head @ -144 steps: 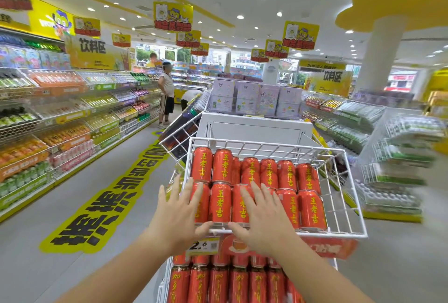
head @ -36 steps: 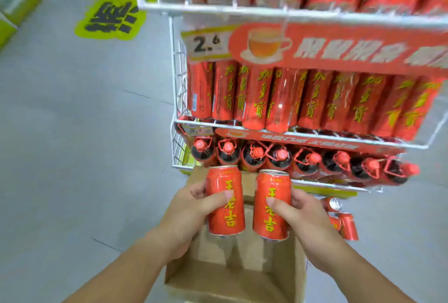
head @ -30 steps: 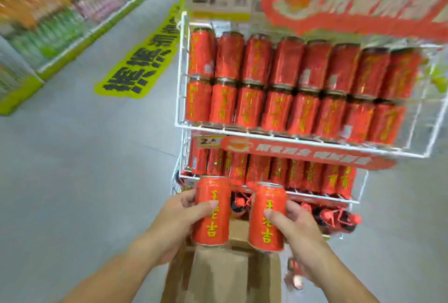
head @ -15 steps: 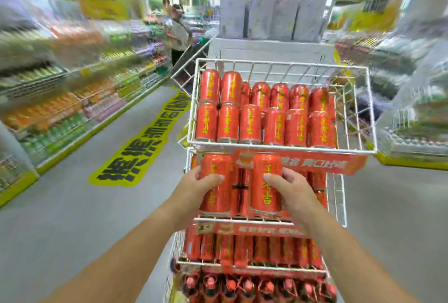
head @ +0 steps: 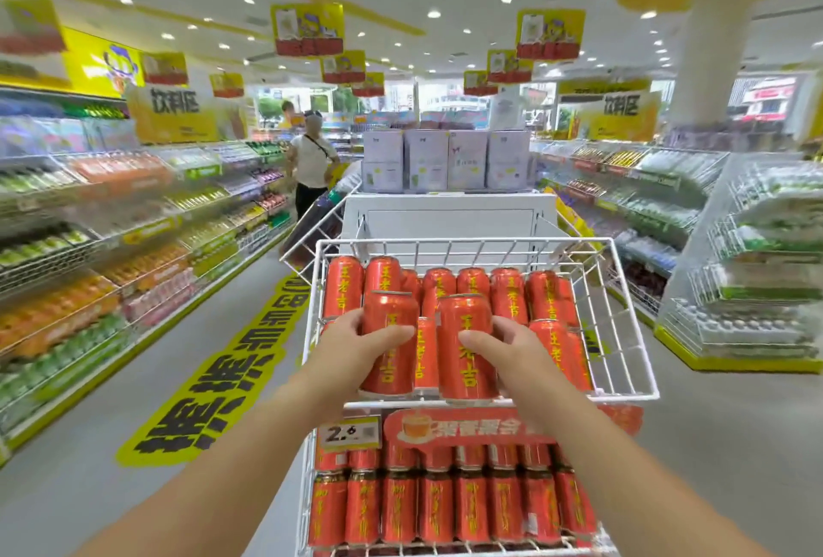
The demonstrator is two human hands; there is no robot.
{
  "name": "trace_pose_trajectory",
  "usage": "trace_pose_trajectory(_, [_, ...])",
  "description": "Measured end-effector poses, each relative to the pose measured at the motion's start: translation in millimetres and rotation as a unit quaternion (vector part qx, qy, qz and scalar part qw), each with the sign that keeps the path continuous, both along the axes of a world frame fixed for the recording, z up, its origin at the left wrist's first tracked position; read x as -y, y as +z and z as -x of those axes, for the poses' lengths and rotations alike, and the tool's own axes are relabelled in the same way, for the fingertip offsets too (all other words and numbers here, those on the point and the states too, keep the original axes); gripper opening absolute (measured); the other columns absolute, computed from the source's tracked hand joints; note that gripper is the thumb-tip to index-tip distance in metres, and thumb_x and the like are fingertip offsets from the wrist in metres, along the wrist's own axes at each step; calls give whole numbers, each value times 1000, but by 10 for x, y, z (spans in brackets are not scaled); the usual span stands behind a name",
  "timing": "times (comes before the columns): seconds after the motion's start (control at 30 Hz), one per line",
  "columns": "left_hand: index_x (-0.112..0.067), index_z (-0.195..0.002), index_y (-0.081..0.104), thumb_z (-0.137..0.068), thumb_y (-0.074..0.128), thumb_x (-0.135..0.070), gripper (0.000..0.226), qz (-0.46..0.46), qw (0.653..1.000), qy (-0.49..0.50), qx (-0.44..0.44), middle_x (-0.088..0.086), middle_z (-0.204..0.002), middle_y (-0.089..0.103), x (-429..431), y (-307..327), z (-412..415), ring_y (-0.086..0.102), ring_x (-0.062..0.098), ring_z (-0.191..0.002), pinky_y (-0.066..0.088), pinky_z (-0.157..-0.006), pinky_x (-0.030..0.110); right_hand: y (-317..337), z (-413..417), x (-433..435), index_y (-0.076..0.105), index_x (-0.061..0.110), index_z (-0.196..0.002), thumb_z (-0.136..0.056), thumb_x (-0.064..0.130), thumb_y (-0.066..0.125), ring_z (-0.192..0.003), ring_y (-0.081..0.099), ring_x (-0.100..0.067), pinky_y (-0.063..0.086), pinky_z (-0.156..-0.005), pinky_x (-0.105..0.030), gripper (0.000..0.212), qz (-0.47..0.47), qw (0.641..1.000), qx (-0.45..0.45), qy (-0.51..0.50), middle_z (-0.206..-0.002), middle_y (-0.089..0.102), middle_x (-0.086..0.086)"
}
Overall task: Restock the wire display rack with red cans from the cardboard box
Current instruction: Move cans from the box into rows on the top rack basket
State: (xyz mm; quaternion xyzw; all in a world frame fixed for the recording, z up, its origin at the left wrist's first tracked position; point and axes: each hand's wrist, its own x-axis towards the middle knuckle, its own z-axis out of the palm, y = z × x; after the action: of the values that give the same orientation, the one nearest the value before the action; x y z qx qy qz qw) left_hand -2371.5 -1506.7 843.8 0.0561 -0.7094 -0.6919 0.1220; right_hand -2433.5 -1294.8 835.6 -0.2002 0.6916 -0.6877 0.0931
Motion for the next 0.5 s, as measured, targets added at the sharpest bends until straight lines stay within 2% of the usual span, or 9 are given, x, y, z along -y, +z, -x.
trace_pose_trajectory(0.07, [-11,-112,69,-77,87,-25,42,23,999,22,-3,12,-101,78,-13,74,222,76,30,-94,61,-86,52,41,274,-24,71,20,-104,-84,32,78,-88,74,-21,59,-79,-40,24,-11,1000,-12,-7,-97,76,-3])
trace_pose_trajectory(0.13, [-13,-115,66,-64,93,-38,63,52,997,52,-10,6,-102,78,-18,147,480,76,24,-96,60,-90,51,74,599,-48,71,19,-99,-81,30,80,-83,73,-19,57,-73,-37,23,-8,1000,-16,-13,-92,76,-4])
trace_pose_trajectory(0.2, [-13,-118,64,-55,96,-45,77,69,995,69,-9,4,-103,78,-5,211,742,76,21,-97,60,-91,49,118,902,-55,72,17,-99,-79,29,82,-84,73,-16,54,-72,-33,25,-11,1000,-26,-14,-93,77,-2])
trace_pose_trajectory(0.27, [-13,-113,68,-52,97,-43,74,79,993,90,-4,4,-99,79,-10,285,969,77,18,-91,62,-86,44,147,1185,-48,74,18,-102,-73,35,84,-89,74,-16,56,-79,-35,35,-17,999,-36,-10,-95,78,0])
trace_pose_trajectory(0.37, [-14,-100,74,-61,97,-31,49,110,985,129,-9,0,-88,80,-27,352,1248,77,12,-79,63,-68,32,156,1531,-9,75,16,-103,-68,36,86,-91,75,-22,60,-83,-42,42,-18,999,-27,-3,-95,78,-1])
trace_pose_trajectory(0.43, [-15,-100,76,-54,98,-39,57,143,978,152,-3,-4,-85,80,-25,372,1371,76,12,-78,64,-71,35,139,1684,51,76,17,-100,-61,43,86,-89,75,-24,61,-82,-42,48,-24,999,-24,-13,-93,79,-1])
trace_pose_trajectory(0.5, [-14,-99,77,-51,97,-41,59,159,973,164,9,-4,-84,79,-14,352,1466,77,13,-79,64,-77,41,104,1795,101,77,17,-96,-64,40,87,-85,76,-21,61,-77,-39,41,-19,999,-29,-25,-89,79,0])
